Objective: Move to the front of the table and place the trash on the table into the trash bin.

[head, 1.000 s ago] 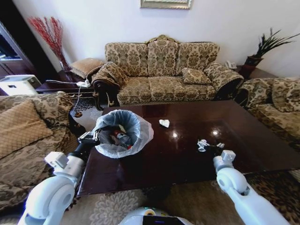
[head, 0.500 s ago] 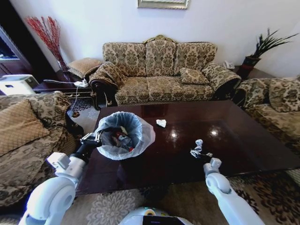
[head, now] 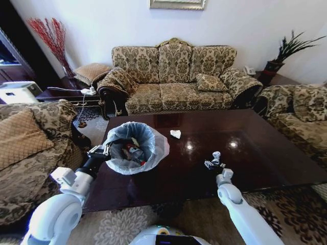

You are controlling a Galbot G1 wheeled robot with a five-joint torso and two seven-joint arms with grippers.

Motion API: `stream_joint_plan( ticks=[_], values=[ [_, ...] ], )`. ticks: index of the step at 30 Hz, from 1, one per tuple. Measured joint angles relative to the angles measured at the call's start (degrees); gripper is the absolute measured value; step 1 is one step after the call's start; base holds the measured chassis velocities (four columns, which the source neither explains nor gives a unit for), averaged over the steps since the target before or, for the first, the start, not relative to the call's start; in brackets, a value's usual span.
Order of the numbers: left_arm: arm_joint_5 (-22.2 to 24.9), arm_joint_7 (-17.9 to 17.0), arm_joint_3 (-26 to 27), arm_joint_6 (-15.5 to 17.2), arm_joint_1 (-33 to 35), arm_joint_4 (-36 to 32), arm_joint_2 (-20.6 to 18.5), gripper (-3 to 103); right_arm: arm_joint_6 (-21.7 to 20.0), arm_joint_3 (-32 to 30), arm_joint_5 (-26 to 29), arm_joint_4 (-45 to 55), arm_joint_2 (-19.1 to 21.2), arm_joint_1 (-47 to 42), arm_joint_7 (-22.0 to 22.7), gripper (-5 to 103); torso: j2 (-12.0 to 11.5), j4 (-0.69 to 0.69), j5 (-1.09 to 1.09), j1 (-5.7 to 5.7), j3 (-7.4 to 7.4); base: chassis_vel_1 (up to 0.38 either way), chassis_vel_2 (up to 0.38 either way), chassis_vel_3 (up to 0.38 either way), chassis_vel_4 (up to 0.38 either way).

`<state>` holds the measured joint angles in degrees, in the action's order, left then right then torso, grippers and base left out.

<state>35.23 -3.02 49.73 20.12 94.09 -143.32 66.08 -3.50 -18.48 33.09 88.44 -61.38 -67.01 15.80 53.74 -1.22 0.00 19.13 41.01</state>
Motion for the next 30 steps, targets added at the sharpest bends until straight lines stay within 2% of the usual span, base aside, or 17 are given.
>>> stream_joint_plan(
  ticks=[1, 3, 6, 14, 17, 20, 21, 22, 23, 25, 26, 27, 28, 29, 30],
  values=[
    [0.02, 0.03, 0.01, -0.04, -0.23, 0.00, 0.00, 4, -0.12, 0.20, -0.20, -0.06, 0.02, 0.02, 0.29, 64, 0.00, 0.01, 0.00, 0.00, 0.00, 0.000, 0.000, 0.000, 0.000],
    [0.03, 0.03, 0.00, -0.04, -0.33, 0.00, 0.02, 4, -0.17, 0.28, -0.35, -0.10, 0.04, 0.02, 0.48, 64, 0.00, 0.01, 0.00, 0.00, 0.00, 0.000, 0.000, 0.000, 0.000],
    [0.04, 0.06, -0.04, -0.14, -0.48, 0.03, 0.29, 4, -0.20, 0.36, -1.16, -0.26, 0.16, 0.01, 1.22, 50, 0.00, 0.00, 0.01, 0.00, 0.00, 0.000, 0.000, 0.000, 0.000],
    [0.00, 0.50, -0.09, -0.48, -0.54, 0.05, 0.66, 4, 1.19, -0.22, -4.28, 0.90, 0.65, -0.62, 1.80, 48, 0.00, 0.00, -0.02, 0.00, 0.00, 0.000, 0.000, 0.000, 0.000],
    [0.00, 0.54, -0.08, -0.51, -0.53, 0.08, 0.73, 4, 2.17, -2.36, -7.20, 6.22, 2.02, -1.47, 0.66, 48, 0.00, 0.01, -0.01, 0.00, 0.00, 0.000, 0.000, 0.000, 0.000],
    [-0.02, 0.68, -0.20, -0.11, -0.61, 0.09, 1.05, 4, 1.12, -1.94, -6.26, 15.63, 7.94, 2.46, -0.80, 48, 0.00, 0.00, 0.04, -0.01, -0.01, 0.000, 0.000, 0.000, 0.000],
    [-0.02, 0.68, -0.20, -0.11, -0.61, 0.09, 1.05, 4, 1.12, -1.94, -6.26, 15.63, 7.94, 2.46, -0.80, 48, 0.00, 0.00, 0.04, -0.01, -0.01, 0.000, 0.000, 0.000, 0.000],
    [-0.02, 0.70, -0.36, -0.02, -0.73, 0.09, 1.15, 4, 0.42, -1.05, -5.27, 17.06, 9.29, 3.87, -0.80, 48, 0.00, 0.00, 0.00, -0.01, -0.01, 0.000, 0.000, 0.000, 0.000],
    [-0.05, 0.71, -0.81, 0.19, -1.14, 0.11, 1.27, 4, -2.40, 2.19, -0.42, 21.70, 14.16, 8.75, -0.68, 48, 0.00, -0.04, 0.00, 0.00, -0.01, 0.000, 0.000, 0.000, 0.000],
    [-0.05, 0.71, -1.02, 0.24, -1.39, 0.16, 1.24, 4, -3.21, 3.29, 1.11, 23.03, 15.53, 10.22, -0.60, 48, 0.00, -0.05, 0.05, 0.00, -0.01, 0.000, 0.000, 0.000, 0.000],
    [-0.11, 0.71, -1.26, 0.26, -1.84, 0.41, 0.95, 4, -5.01, 6.83, 5.57, 26.28, 18.85, 14.77, -0.19, 48, 0.00, 0.01, 0.00, 0.00, 0.00, 0.000, 0.000, 0.000, 0.000],
    [-0.54, 0.67, -1.44, 0.26, -2.21, 0.73, 0.80, 4, -6.46, 11.09, 10.47, 29.35, 21.63, 20.99, 0.47, 48, 0.00, 0.01, 0.02, 0.01, 0.00, 0.000, 0.000, 0.000, 0.000],
    [-0.78, 0.48, -1.45, 0.36, -2.39, 0.94, 0.76, 4, -7.81, 13.75, 14.52, 31.47, 22.93, 25.39, 0.58, 48, 0.00, 0.00, 0.01, 0.00, 0.00, 0.000, 0.000, 0.000, 0.000],
    [-0.78, 0.48, -1.45, 0.36, -2.39, 0.94, 0.76, 4, -7.81, 13.75, 14.52, 31.47, 22.93, 25.39, 0.58, 48, 0.00, 0.00, 0.01, 0.00, 0.00, 0.000, 0.000, 0.000, 0.000],
    [-0.91, 0.15, -1.46, 0.58, -2.55, 1.14, 0.75, 4, -10.56, 17.98, 20.55, 34.68, 24.17, 31.30, 0.11, 48, 0.00, 0.00, 0.03, 0.00, 0.00, 0.000, 0.000, 0.000, 0.000]
  ],
)
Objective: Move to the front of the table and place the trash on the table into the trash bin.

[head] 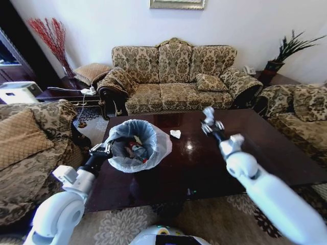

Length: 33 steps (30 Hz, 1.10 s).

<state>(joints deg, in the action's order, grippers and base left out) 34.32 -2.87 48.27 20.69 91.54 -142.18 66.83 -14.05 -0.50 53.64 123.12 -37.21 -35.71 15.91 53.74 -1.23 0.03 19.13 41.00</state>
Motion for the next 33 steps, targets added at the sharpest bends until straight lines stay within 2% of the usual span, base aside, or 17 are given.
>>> stream_joint_plan(
  ticks=[1, 2, 4, 5, 8, 9, 13, 14, 17, 20, 21, 23, 26, 29, 30, 31, 33],
  values=[
    [-0.14, -0.27, 0.07, 0.11, -0.04, 0.20, 0.03, 4, -2.05, 4.41, 4.86, 2.38, 0.51, 5.32, -0.22, 48, 0.00, 0.00, -0.02, 0.00, 0.00, 0.000, 0.000, 0.000, 0.000],
    [-0.14, -0.27, 0.07, 0.11, -0.04, 0.20, 0.03, 4, -2.05, 4.41, 4.86, 2.38, 0.51, 5.32, -0.22, 48, 0.00, 0.00, -0.02, 0.00, 0.00, 0.000, 0.000, 0.000, 0.000],
    [-0.26, -0.48, 0.22, 0.44, 0.02, 0.47, 0.04, 4, -3.71, 12.74, 12.11, 5.51, 0.29, 16.61, 0.60, 48, 0.00, -0.02, 0.01, 0.00, 0.00, 0.000, 0.000, 0.000, 0.000],
    [-0.26, -0.51, 0.23, 0.53, 0.02, 0.50, 0.03, 4, -3.88, 14.17, 13.22, 5.91, 0.12, 18.47, 0.77, 48, 0.00, -0.03, 0.03, 0.00, -0.01, 0.000, 0.000, 0.000, 0.000],
    [-0.27, -0.84, -0.05, 1.30, -0.32, 0.63, -0.31, 4, -4.44, 25.87, 20.94, 8.18, -2.49, 31.17, 2.77, 48, 0.00, 0.01, 0.00, 0.00, 0.00, 0.000, 0.000, 0.000, 0.000],
    [-0.27, -0.84, -0.05, 1.30, -0.32, 0.63, -0.31, 4, -4.44, 25.87, 20.94, 8.18, -2.49, 31.17, 2.77, 48, 0.00, 0.01, 0.00, 0.00, 0.00, 0.000, 0.000, 0.000, 0.000],
    [-0.10, -1.09, -0.18, 1.84, -0.56, 0.73, -0.44, 4, -3.88, 34.79, 22.23, 8.63, -5.64, 35.58, 3.21, 48, 0.00, 0.01, 0.00, 0.00, 0.00, 0.000, 0.000, 0.000, 0.000],
    [-0.10, -1.09, -0.18, 1.84, -0.56, 0.73, -0.44, 4, -3.88, 34.79, 22.23, 8.63, -5.64, 35.58, 3.21, 48, 0.00, 0.01, 0.00, 0.00, 0.00, 0.000, 0.000, 0.000, 0.000],
    [0.05, -1.18, -0.14, 1.90, -0.62, 0.87, -0.59, 4, -3.70, 40.14, 20.76, 7.82, -7.98, 36.35, 4.29, 48, -0.01, 0.01, -0.01, -0.01, 0.00, 0.000, 0.000, 0.000, 0.000],
    [0.11, -1.20, 0.04, 1.90, -0.82, 0.95, -0.49, 4, -3.80, 41.99, 20.38, 7.19, -9.52, 36.53, 5.34, 47, -0.01, 0.00, -0.01, 0.00, 0.00, 0.000, 0.000, 0.000, 0.000],
    [0.15, -1.24, 0.17, 1.90, -0.97, 0.99, -0.28, 4, -4.06, 42.35, 20.89, 7.02, -10.06, 36.27, 6.01, 53, -0.01, -0.02, -0.01, 0.00, 0.00, 0.000, 0.000, 0.000, 0.000],
    [0.16, -1.25, 0.20, 1.91, -1.03, 1.02, -0.19, 4, -4.14, 42.39, 21.14, 7.06, -10.10, 36.01, 6.22, 53, -0.01, -0.01, -0.01, 0.00, 0.00, 0.000, 0.000, 0.000, 0.000],
    [0.19, -1.26, 0.18, 1.90, -1.19, 1.30, -0.12, 4, -4.42, 42.15, 21.32, 7.42, -9.32, 35.20, 6.28, 69, 0.00, 0.02, -0.03, -0.01, 0.00, 0.000, 0.000, 0.000, 0.000],
    [0.21, -1.25, 0.08, 1.90, -1.33, 1.54, -0.15, 4, -4.43, 41.56, 21.25, 7.49, -9.05, 34.82, 6.27, 75, 0.00, 0.02, -0.03, -0.01, 0.00, 0.000, 0.000, 0.000, 0.000],
    [0.24, -1.24, 0.05, 1.90, -1.37, 1.65, -0.26, 4, -4.43, 40.72, 21.07, 7.48, -8.86, 34.55, 6.33, 85, 0.00, 0.01, -0.03, -0.01, 0.00, 0.000, 0.000, 0.000, 0.000],
    [0.28, -1.24, 0.05, 1.90, -1.37, 1.70, -0.41, 4, -4.43, 39.43, 20.68, 7.30, -8.68, 34.17, 6.75, 90, 0.00, 0.00, -0.03, 0.00, 0.00, 0.000, 0.000, 0.000, 0.000],
    [0.36, -1.23, 0.11, 1.90, -1.35, 1.71, -0.46, 4, -4.43, 38.22, 20.34, 6.95, -8.44, 33.80, 7.26, 90, 0.00, -0.01, -0.03, 0.00, 0.00, 0.000, 0.000, 0.000, 0.000]
  ],
)
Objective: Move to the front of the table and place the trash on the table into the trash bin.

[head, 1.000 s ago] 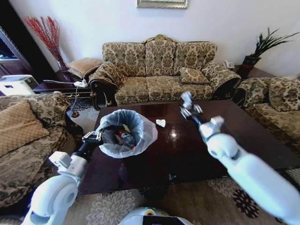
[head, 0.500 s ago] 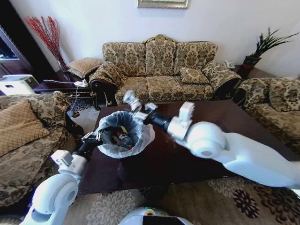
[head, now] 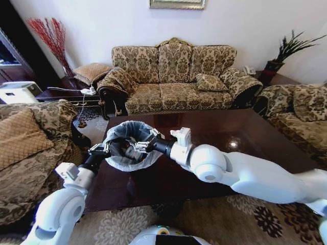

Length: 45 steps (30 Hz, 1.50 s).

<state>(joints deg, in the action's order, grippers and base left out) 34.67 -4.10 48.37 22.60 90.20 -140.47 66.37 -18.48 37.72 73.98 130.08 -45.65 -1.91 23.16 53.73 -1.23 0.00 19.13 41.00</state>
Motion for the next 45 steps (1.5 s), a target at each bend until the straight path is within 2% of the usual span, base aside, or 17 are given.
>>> stream_joint_plan(
  ticks=[1, 2, 4, 5, 8, 9, 12, 17, 24, 29, 34, 36, 42, 45],
  values=[
    [0.17, 0.00, 0.13, 0.00, 0.05, 0.00, -0.05, 4, -0.06, -1.49, -0.33, -0.49, 0.38, -0.58, 0.61, 95, 0.00, -0.01, 0.01, 0.00, 0.00, 0.000, 0.000, 0.000, 0.000],
    [0.17, 0.00, 0.13, 0.00, 0.05, 0.00, -0.05, 4, -0.06, -1.49, -0.33, -0.49, 0.38, -0.58, 0.61, 95, 0.00, -0.01, 0.01, 0.00, 0.00, 0.000, 0.000, 0.000, 0.000],
    [0.65, 0.00, 0.80, -0.12, 0.55, 0.01, -0.04, 4, 0.18, -7.22, -5.64, -4.13, 3.88, -5.04, 4.87, 99, 0.01, -0.01, 0.00, 0.00, 0.00, 0.000, 0.000, 0.000, 0.000],
    [0.65, 0.00, 0.80, -0.12, 0.55, 0.01, -0.04, 4, 0.18, -7.22, -5.64, -4.13, 3.88, -5.04, 4.87, 99, 0.01, -0.01, 0.00, 0.00, 0.00, 0.000, 0.000, 0.000, 0.000],
    [0.78, 0.05, 1.15, -0.39, 0.76, -0.23, 0.00, 4, -0.84, -14.34, -12.50, -8.44, 8.36, -14.38, 6.05, 100, 0.01, 0.04, -0.02, 0.00, 0.00, 0.000, 0.000, 0.000, 0.000],
    [0.78, 0.05, 1.15, -0.39, 0.76, -0.23, 0.00, 4, -0.84, -14.34, -12.50, -8.44, 8.36, -14.38, 6.05, 100, 0.01, 0.04, -0.02, 0.00, 0.00, 0.000, 0.000, 0.000, 0.000],
    [0.82, 0.11, 1.26, -0.91, 0.77, -0.48, -0.19, 4, 1.59, -18.72, -15.85, -11.72, 9.03, -23.11, 6.94, 100, 0.01, 0.03, -0.03, 0.00, 0.00, 0.000, 0.000, 0.000, 0.000],
    [0.82, 0.13, 1.44, -1.18, 1.20, -0.92, -0.20, 4, 2.36, -21.44, -17.52, -13.54, 7.11, -28.23, 7.84, 100, 0.01, -0.01, 0.00, -0.02, -0.01, 0.000, 0.000, 0.000, 0.000],
    [0.83, 0.16, 2.04, -1.73, 1.83, -1.32, -0.23, 4, 2.94, -21.25, -19.70, -15.18, 4.66, -29.78, 8.31, 100, 0.01, -0.02, -0.01, -0.02, -0.01, -0.070, 0.063, 0.070, -0.061],
    [0.87, 0.23, 2.03, -1.78, 1.82, -1.39, -0.26, 4, 2.50, -21.00, -20.70, -16.09, 3.87, -30.69, 9.26, 100, 0.01, 0.03, 0.00, -0.02, -0.01, -0.171, 0.172, 0.189, -0.178],
    [0.86, 0.24, 1.88, -1.79, 1.77, -1.64, -0.13, 4, 1.39, -20.96, -20.34, -21.86, 2.37, -30.67, 9.67, 100, 0.00, 0.01, -0.01, 0.05, 0.02, -0.209, 0.171, 0.211, -0.179],
    [0.86, 0.24, 1.75, -1.80, 1.65, -1.83, -0.19, 4, 2.61, -21.03, -19.28, -28.52, 0.29, -30.34, 7.87, 100, -0.02, 0.01, -0.01, 0.09, 0.04, -0.074, 0.088, 0.075, -0.045],
    [0.81, 0.24, 1.60, -1.79, 1.76, -2.02, -0.20, 4, 5.02, -20.54, -19.52, -36.92, -4.30, -29.54, 3.34, 100, -0.01, 0.02, 0.01, 0.00, 0.00, -0.017, 0.012, 0.010, -0.006],
    [0.77, 0.28, 1.93, -1.79, 2.26, -2.42, 0.14, 4, 5.20, -19.25, -20.75, -42.79, -9.67, -28.43, 2.40, 100, 0.03, 0.01, 0.01, -0.09, -0.04, 0.021, -0.027, -0.030, 0.023]
  ],
)
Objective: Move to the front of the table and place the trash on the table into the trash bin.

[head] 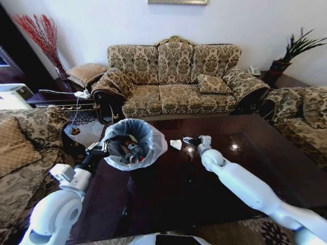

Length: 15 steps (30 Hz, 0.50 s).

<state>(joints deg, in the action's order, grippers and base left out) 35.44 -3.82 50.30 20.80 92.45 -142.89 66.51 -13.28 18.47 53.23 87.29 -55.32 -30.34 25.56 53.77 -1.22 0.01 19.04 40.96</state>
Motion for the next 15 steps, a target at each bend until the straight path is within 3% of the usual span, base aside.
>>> stream_joint_plan(
  ticks=[6, 13, 15],
  values=[
    [-0.01, -0.35, 0.25, 0.03, 0.17, -0.34, -0.48, 4, 0.04, -0.09, -1.29, -8.87, -6.53, 1.12, -1.12, 100, -0.02, -0.02, 0.00, 0.12, 0.05, 0.009, -0.007, -0.006, 0.009],
    [-0.02, -0.65, 0.29, 0.30, 0.37, -0.35, -0.58, 4, 0.61, -1.01, -2.94, -15.09, -9.26, 1.29, -6.91, 103, -0.02, 0.01, 0.00, 0.10, 0.05, 0.000, 0.000, 0.000, 0.000],
    [-0.02, -0.64, 0.27, 0.35, 0.48, -0.40, -0.58, 4, 1.29, -1.10, -3.66, -15.90, -9.62, 0.94, -8.70, 95, -0.02, 0.01, 0.00, 0.07, 0.03, 0.000, 0.000, 0.000, 0.000]
  ],
)
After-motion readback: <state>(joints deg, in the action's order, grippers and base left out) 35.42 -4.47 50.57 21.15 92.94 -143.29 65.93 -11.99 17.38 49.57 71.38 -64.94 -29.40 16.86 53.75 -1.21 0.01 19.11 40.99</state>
